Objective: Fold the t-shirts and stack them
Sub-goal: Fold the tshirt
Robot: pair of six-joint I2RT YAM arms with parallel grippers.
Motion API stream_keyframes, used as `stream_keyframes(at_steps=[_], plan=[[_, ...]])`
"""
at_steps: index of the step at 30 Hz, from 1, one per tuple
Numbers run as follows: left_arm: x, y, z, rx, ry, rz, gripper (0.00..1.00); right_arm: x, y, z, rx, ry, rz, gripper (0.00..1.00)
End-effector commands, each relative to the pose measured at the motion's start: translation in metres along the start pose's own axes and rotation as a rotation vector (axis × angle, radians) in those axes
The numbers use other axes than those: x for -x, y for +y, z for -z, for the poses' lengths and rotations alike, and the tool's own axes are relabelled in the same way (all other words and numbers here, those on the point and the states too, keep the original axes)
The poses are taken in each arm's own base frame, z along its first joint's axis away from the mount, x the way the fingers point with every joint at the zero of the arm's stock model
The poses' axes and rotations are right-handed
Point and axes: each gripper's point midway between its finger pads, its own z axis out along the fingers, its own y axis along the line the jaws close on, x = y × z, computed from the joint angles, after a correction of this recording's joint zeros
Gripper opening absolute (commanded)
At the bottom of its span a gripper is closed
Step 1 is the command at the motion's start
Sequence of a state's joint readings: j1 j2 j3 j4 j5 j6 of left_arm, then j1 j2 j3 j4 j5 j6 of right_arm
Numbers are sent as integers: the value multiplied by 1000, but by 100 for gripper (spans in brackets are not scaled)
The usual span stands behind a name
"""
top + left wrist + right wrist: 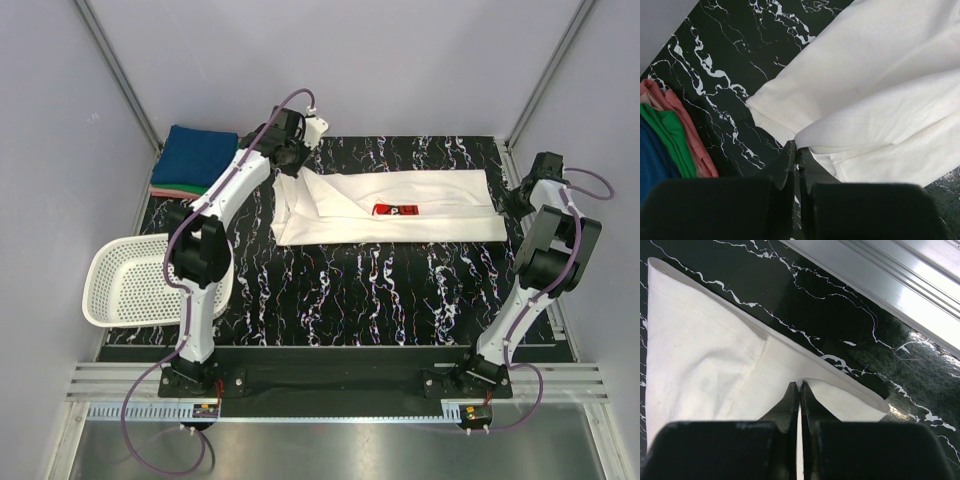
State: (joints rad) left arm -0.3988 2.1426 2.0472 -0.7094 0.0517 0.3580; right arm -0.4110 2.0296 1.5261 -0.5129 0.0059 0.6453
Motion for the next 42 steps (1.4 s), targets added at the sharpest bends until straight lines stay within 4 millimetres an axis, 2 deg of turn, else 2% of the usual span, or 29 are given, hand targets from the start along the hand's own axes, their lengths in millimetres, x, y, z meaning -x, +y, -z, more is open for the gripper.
stream_keyframes(at_steps=[1,4,8,15,21,26,38,40,41,42], plan=[[41,20,19,67,-130,3,0,20,21,10,54,-60,17,0],[51,26,27,93,-158,-2,0,24,26,13,63,-66,10,0],[54,29,29,102,-153,-3,0,27,31,10,70,-69,11,0],[41,27,10,95,-104,-15,0,19,28,-11,49,-38,7,0],[38,33,-4,121,-97,-24,0,15,42,-25,102,-24,10,0],[34,34,-18,128,-83,-31,0,8,45,-33,101,-17,19,0],[24,36,-30,141,-54,-38,0,19,48,-30,92,-46,24,0],[26,38,-30,148,-60,-32,0,20,48,-30,87,-42,24,6],[25,38,-30,155,-57,-27,3,20,49,-29,86,-42,25,11],[26,41,-30,175,-58,-20,9,20,48,-29,83,-43,25,20]])
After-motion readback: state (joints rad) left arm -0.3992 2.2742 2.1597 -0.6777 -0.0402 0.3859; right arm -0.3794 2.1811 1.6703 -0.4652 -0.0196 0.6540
